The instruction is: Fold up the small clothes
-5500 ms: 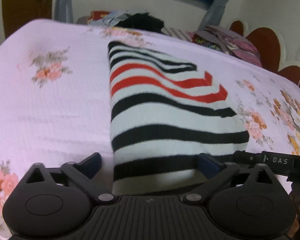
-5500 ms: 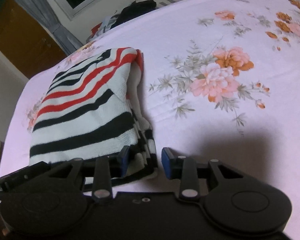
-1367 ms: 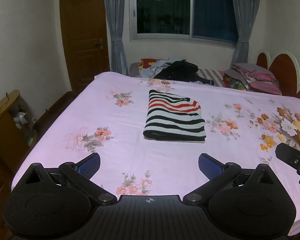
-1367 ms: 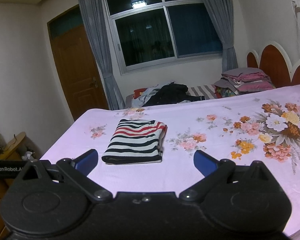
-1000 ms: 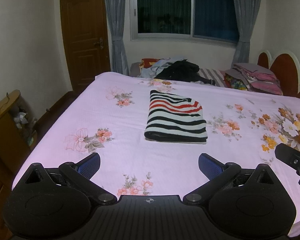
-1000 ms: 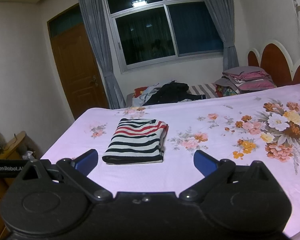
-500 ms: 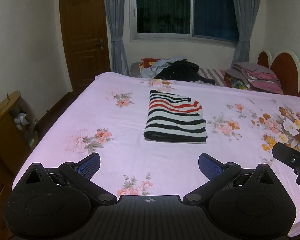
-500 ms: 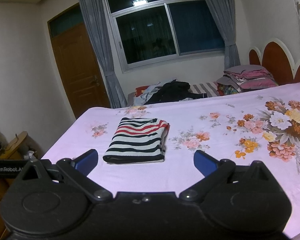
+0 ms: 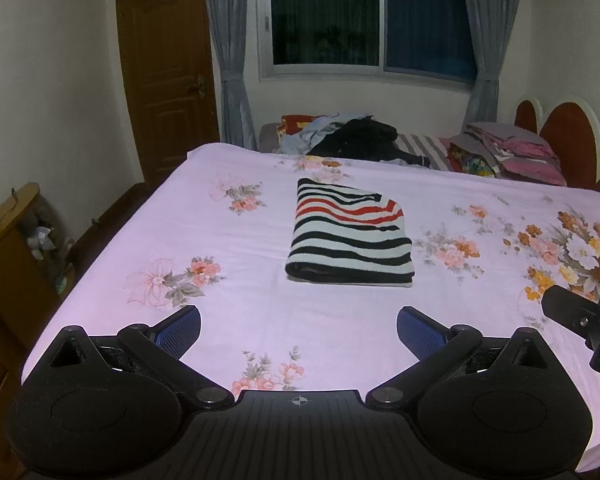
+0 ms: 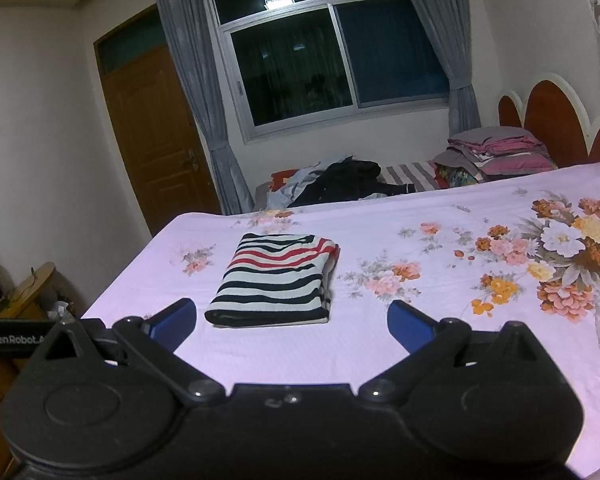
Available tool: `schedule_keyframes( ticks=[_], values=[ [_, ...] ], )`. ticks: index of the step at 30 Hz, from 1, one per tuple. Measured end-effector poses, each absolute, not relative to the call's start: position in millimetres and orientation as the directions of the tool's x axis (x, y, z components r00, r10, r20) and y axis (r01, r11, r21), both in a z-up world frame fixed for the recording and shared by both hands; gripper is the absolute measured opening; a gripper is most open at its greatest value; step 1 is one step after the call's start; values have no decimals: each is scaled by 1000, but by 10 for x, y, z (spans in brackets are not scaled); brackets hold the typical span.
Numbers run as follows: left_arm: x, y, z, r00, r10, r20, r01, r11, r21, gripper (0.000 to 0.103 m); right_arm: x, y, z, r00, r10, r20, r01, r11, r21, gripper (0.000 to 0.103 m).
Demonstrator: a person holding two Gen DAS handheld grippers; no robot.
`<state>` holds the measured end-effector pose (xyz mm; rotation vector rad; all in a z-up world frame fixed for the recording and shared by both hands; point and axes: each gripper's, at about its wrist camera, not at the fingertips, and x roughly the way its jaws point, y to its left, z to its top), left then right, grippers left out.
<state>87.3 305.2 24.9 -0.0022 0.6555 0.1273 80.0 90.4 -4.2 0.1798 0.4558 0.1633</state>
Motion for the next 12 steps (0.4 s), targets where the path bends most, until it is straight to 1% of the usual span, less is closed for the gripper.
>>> schedule_keyframes(
  ticks=[4,7,10,12],
  values=[
    [936,3048,197,784,116,-610,-115,993,41,103,842,897,-74,880,197,-431,-115,971,210,102],
    [972,3048,133,792,73,-606,-76,997,22,103,896,890,-109,875,192,-443,-106,972,211,102],
    [1056,3032,44,808,101,-581,-99,994,36,103,956,873,-162,869,184,-459,-98,974,205,102],
    [1226,3058,-72,803,90,-589,-85,996,37,103,1012,837,-223,864,172,-474,-83,976,202,102]
  ],
)
